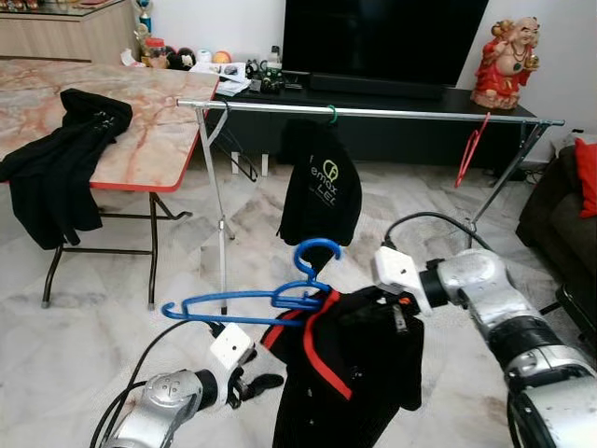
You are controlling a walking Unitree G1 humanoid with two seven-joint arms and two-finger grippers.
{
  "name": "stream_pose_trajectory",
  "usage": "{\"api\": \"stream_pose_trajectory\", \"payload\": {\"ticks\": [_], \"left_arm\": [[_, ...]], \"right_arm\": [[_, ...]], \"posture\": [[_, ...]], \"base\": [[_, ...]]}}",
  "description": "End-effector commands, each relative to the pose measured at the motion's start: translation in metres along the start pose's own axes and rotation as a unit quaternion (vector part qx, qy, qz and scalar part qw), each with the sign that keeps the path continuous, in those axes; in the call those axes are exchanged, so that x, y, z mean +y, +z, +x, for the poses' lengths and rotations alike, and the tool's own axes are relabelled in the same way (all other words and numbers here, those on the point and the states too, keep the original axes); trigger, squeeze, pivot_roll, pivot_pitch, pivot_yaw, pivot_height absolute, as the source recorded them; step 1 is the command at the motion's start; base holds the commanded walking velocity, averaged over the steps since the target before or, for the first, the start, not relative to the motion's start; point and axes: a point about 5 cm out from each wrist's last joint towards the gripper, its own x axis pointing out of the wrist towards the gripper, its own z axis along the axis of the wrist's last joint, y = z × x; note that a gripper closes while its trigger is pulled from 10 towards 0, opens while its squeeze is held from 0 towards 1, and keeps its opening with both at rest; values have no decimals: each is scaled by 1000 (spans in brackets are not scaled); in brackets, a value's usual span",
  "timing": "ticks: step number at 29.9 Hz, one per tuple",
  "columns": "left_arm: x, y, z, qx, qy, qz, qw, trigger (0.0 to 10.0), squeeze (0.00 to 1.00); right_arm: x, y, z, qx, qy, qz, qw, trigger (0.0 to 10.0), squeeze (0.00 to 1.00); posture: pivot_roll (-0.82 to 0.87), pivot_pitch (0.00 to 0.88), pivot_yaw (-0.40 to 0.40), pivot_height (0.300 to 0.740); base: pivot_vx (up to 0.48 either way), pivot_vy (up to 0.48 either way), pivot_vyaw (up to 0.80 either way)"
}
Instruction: Hang hanger
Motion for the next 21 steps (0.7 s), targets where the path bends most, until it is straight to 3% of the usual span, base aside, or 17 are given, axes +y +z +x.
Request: {"api": "stream_pose_trajectory", "payload": {"ticks": [1, 6, 10, 15, 21], "left_arm": [[-2, 0, -1, 0, -10, -5, 1000, 10000, 0], [0, 1, 0, -17, 5, -28, 999, 10000, 0], [10, 5, 6, -30, 67, -54, 996, 10000, 0], [12, 7, 9, -39, 87, -60, 994, 10000, 0], [22, 5, 9, -38, 147, -64, 986, 10000, 0]], "right_arm": [[-9, 15, -4, -12, -15, -25, 999, 0, 0], [-10, 25, 5, -28, -6, -38, 999, 0, 0], [-7, 29, 13, -42, 11, -43, 998, 0, 0], [-6, 29, 15, -42, 15, -44, 998, 0, 0], [-5, 26, 13, -38, 18, -40, 998, 0, 0]], "posture": [[145, 0, -103, 740], [148, 0, -105, 740], [150, 0, -106, 740], [145, 0, -108, 740], [143, 0, -114, 740]], "base": [[0, 0, 0], [0, 0, 0], [0, 0, 0], [0, 0, 0], [0, 0, 0]]}}
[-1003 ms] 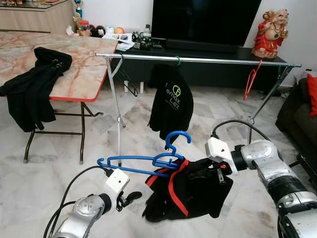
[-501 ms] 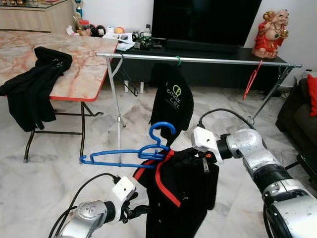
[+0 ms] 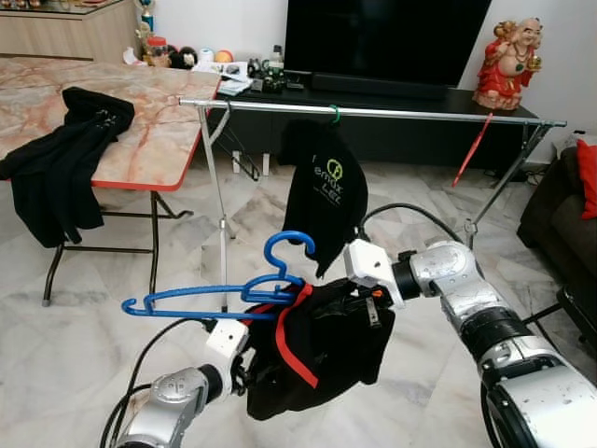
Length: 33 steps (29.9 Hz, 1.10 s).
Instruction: Hang hanger
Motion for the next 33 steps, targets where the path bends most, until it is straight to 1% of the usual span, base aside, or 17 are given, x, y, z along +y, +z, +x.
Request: {"api": "stream_pose_trajectory", "payload": {"ticks": [1, 8, 12, 13, 14, 17, 18, 19, 21, 22, 23, 24, 33], "left_arm": [[2, 1, 1, 0, 11, 5, 1000, 10000, 0], [3, -1, 2, -3, 27, -2, 1000, 10000, 0], [1, -1, 4, -3, 20, -5, 1000, 10000, 0], [-3, -2, 5, -5, 3, -9, 1000, 10000, 0], [-3, -2, 5, -5, 3, -9, 1000, 10000, 0], [-13, -3, 4, -6, -49, -5, 999, 10000, 0], [-13, -3, 4, -6, -49, -5, 999, 10000, 0], [-16, -4, 4, -5, -69, -7, 998, 10000, 0], [-17, -3, 4, -6, -73, -10, 997, 10000, 0], [-16, -3, 5, -6, -69, -9, 998, 9176, 0], [-16, -3, 5, -6, -65, -9, 998, 4353, 0], [-15, -3, 6, -7, -61, -9, 998, 0, 0], [-13, -2, 7, -15, -52, -10, 998, 0, 0]], "right_arm": [[-5, 8, -6, -10, -10, -16, 1000, 0, 0], [-4, 5, -5, -6, -10, -13, 1000, 0, 0], [-3, 5, -4, -6, -9, -13, 1000, 0, 0], [-3, 5, -4, -6, -8, -13, 1000, 0, 0], [-3, 5, -4, -6, -8, -13, 1000, 0, 0], [-3, 6, -4, -6, -8, -14, 1000, 0, 0], [-3, 6, -4, -6, -8, -14, 1000, 0, 0], [-3, 6, -4, -7, -7, -15, 1000, 0, 0], [-3, 6, -3, -8, -5, -15, 1000, 0, 0], [-3, 6, -3, -8, -5, -15, 1000, 0, 0], [-3, 6, -3, -8, -5, -15, 1000, 0, 0], [-3, 6, -2, -8, -5, -15, 1000, 0, 0], [-3, 6, -2, -9, -9, -13, 1000, 0, 0]], "posture": [[143, 0, -114, 740], [144, 0, -116, 740], [144, 0, -119, 740], [144, 0, -119, 740], [144, 0, -119, 740], [143, 0, -123, 740], [143, 0, -123, 740], [144, 0, -123, 740], [145, 0, -123, 740], [146, 0, -123, 740], [146, 0, -123, 740], [146, 0, -123, 740], [146, 0, -123, 740]], "base": [[0, 0, 0], [0, 0, 0], [0, 0, 0], [0, 0, 0], [0, 0, 0], [0, 0, 0], [0, 0, 0], [0, 0, 0], [0, 0, 0], [0, 0, 0], [0, 0, 0], [0, 0, 0], [0, 0, 0]]}}
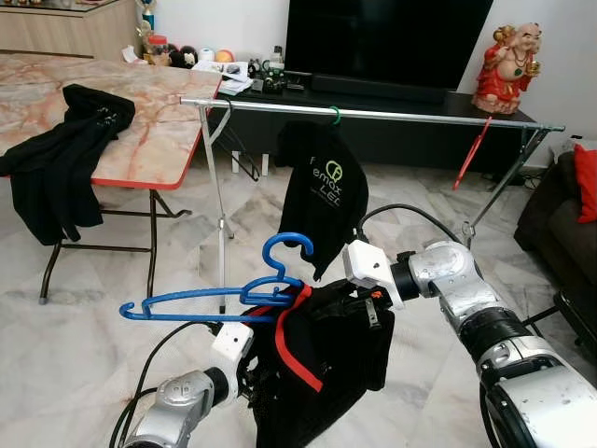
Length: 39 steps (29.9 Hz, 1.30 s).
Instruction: Hang hanger
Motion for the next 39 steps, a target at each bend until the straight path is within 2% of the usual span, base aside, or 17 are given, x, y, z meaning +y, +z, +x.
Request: {"api": "stream_pose_trajectory", "payload": {"ticks": [1, 32, 35, 37, 39], "left_arm": [[-1, 2, 2, -3, -3, 2, 1000, 0, 0], [-1, -3, 4, 0, 19, 0, 1000, 0, 0], [7, -8, 2, 23, 60, -2, 998, 0, 0], [19, -14, -2, 45, 112, 0, 993, 0, 0], [23, -16, -4, 53, 131, 0, 990, 0, 0]], "right_arm": [[-4, 5, -4, -8, -11, -13, 1000, 0, 0], [-3, -3, -3, 4, -43, -1, 999, 0, 0], [-3, -6, -6, 17, -45, -2, 999, 0, 0], [-3, -12, -13, 32, -59, 0, 998, 0, 0], [-3, -14, -17, 26, -69, 7, 997, 0, 0]], "posture": [[143, 0, -125, 740], [145, 0, -124, 740], [142, 0, -123, 740], [139, 1, -125, 740], [139, 1, -125, 740]], "base": [[0, 0, 0], [0, 0, 0], [0, 0, 0], [0, 0, 0], [0, 0, 0]]}}
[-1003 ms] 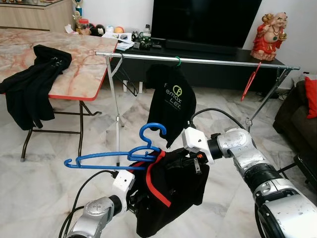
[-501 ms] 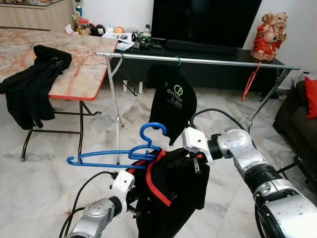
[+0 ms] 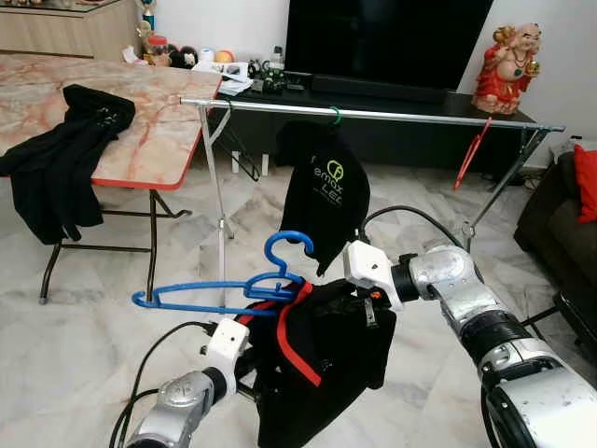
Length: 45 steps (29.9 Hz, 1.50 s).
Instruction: Hang hanger
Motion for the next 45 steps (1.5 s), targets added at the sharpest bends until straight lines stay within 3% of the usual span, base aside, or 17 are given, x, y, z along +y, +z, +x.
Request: {"api": "stream_pose_trajectory", "payload": {"ticks": [1, 5, 11, 17, 23, 26, 28, 31, 33, 34, 36, 37, 38, 41, 42, 44, 45], "left_arm": [[8, -12, -3, 34, 33, -4, 999, 0, 0], [15, -17, -5, 50, 67, -5, 996, 0, 0], [20, -22, -7, 61, 95, -8, 994, 0, 0], [18, -25, -6, 65, 96, -11, 993, 0, 0], [18, -26, -7, 67, 96, -11, 993, 0, 0], [17, -27, -7, 68, 95, -13, 993, 0, 0], [17, -27, -7, 69, 93, -13, 993, 0, 0], [18, -28, -7, 71, 92, -11, 993, 0, 0], [18, -29, -8, 71, 92, -11, 993, 0, 0], [18, -29, -8, 72, 91, -11, 993, 0, 0], [19, -29, -9, 72, 91, -11, 993, 0, 0], [19, -30, -9, 74, 90, -10, 993, 0, 0], [19, -30, -9, 74, 90, -10, 993, 0, 0], [19, -31, -10, 75, 90, -8, 993, 0, 0], [19, -31, -9, 75, 89, -7, 993, 0, 0], [19, -31, -9, 76, 88, -6, 993, 0, 0], [18, -31, -9, 76, 87, -6, 993, 0, 0]], "right_arm": [[-5, -2, -14, -5, -29, 3, 1000, 0, 0], [-1, -11, -23, -30, -31, 35, 998, 0, 0], [14, -39, -37, -9, -24, 74, 997, 0, 0], [26, -69, -69, 13, -59, 139, 988, 0, 0], [28, -80, -85, 26, -122, 159, 979, 0, 0], [32, -75, -92, -90, -104, 211, 968, 0, 0], [46, -81, -97, -119, -47, 223, 966, 0, 0], [53, -87, -100, -113, -39, 238, 964, 0, 0], [58, -92, -103, -88, -32, 243, 965, 0, 0], [67, -102, -107, -25, -11, 245, 969, 0, 0], [71, -107, -108, 7, 2, 241, 971, 0, 0], [82, -119, -117, 110, 31, 227, 967, 0, 0], [85, -123, -121, 140, 38, 220, 965, 0, 0], [85, -123, -125, 156, 33, 207, 965, 0, 0], [79, -119, -127, 137, 5, 212, 967, 0, 0], [77, -120, -131, 161, -8, 206, 965, 0, 0], [81, -126, -136, 222, 4, 188, 957, 0, 0]], "posture": [[139, 1, -125, 740], [138, 2, -126, 740], [135, 5, -130, 740], [135, 6, -129, 740], [127, 9, -124, 740], [127, 9, -124, 740], [128, 14, -119, 740], [129, 14, -118, 740], [133, 15, -115, 740], [132, 15, -114, 740], [130, 15, -113, 740], [126, 16, -110, 740], [126, 16, -110, 740], [126, 17, -108, 740], [126, 18, -108, 740], [124, 17, -106, 740], [124, 19, -105, 740]], "base": [[0, 0, 0], [0, 0, 0], [0, 0, 0], [0, 0, 0], [0, 0, 0], [0, 0, 0], [0, 0, 0], [0, 0, 0], [0, 0, 0], [0, 0, 0], [0, 0, 0], [0, 0, 0], [0, 0, 0], [0, 0, 0], [0, 0, 0], [0, 0, 0], [0, 0, 0]]}}
